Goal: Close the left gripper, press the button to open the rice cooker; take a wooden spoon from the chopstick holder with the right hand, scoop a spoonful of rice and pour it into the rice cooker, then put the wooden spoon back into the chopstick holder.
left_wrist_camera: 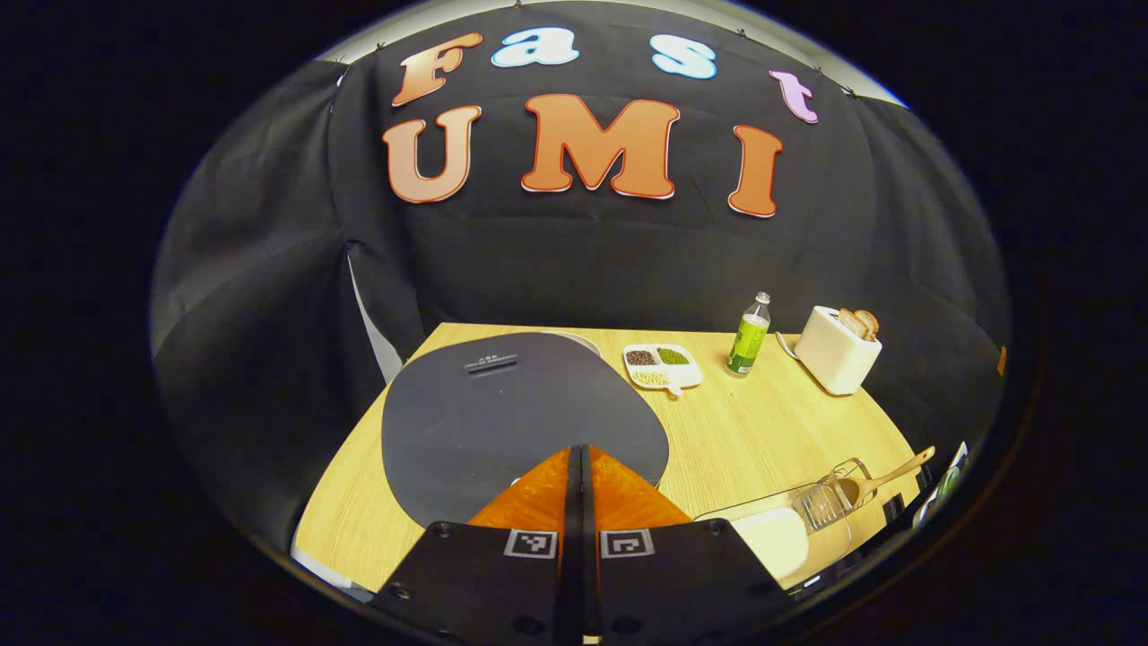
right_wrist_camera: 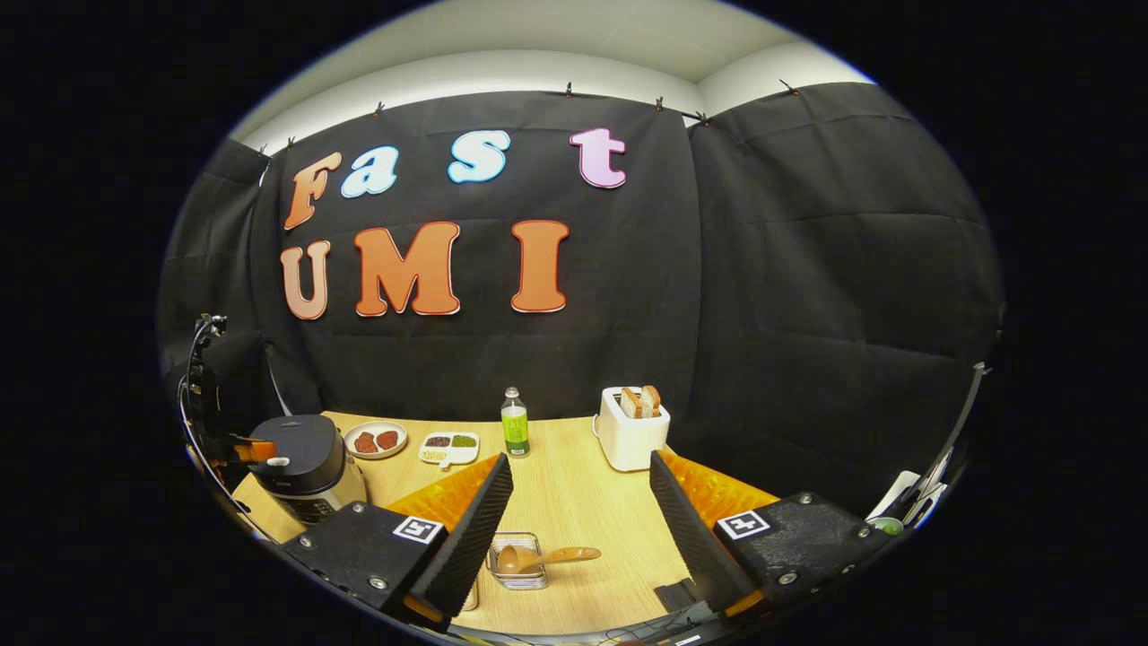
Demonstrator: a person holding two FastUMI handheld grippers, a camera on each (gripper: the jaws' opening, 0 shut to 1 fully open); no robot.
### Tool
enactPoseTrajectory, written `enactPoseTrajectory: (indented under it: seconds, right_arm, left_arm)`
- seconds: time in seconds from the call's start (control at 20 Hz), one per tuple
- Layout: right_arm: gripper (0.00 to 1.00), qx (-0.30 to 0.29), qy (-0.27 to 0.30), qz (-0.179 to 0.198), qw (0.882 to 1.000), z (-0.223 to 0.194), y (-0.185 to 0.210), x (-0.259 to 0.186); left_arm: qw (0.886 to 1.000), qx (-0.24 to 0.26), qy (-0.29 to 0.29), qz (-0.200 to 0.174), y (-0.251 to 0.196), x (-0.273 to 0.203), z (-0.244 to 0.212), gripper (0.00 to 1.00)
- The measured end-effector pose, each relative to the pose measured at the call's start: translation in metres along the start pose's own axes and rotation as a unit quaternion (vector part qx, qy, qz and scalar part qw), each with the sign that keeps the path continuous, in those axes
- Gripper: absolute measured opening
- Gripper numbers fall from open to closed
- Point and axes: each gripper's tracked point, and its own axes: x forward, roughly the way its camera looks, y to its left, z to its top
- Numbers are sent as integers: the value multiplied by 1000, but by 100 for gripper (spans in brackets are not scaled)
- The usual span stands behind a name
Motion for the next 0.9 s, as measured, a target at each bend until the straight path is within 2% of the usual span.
enactPoseTrajectory:
  seconds: [0.05,0.1,0.15,0.2,0.35,0.4,0.45,0.5,0.7,0.85,0.9]
  right_arm:
    - [95,0,1,-4,1000,-2,-1,2]
    - [95,0,3,-7,1000,-2,-3,3]
    - [95,1,5,-9,1000,-3,-4,4]
    - [96,2,7,-9,1000,-4,-4,5]
    - [95,8,11,-9,1000,-8,-5,8]
    - [95,9,13,-9,1000,-9,-5,9]
    - [95,9,15,-9,1000,-10,-6,9]
    - [95,11,17,-9,1000,-11,-5,11]
    - [95,16,23,-2,1000,-15,-2,12]
    - [95,16,24,6,1000,-16,2,9]
    - [95,15,23,8,1000,-15,2,8]
  left_arm:
    - [1000,-4,4,-1,1,1,-4,0]
    - [1000,-7,8,-2,1,3,-7,4]
    - [1000,-12,13,-3,2,4,-11,0]
    - [1000,-15,24,-2,3,6,-16,4]
    - [1000,-17,23,-7,4,6,-16,4]
    - [1000,-9,19,-7,4,7,-15,7]
    - [1000,0,29,-7,2,9,-21,1]
    - [999,5,33,-6,3,8,-19,4]
    - [999,-14,43,-9,6,10,-21,5]
    - [996,-38,82,-28,5,11,-25,5]
    - [995,-32,88,-34,5,12,-25,9]
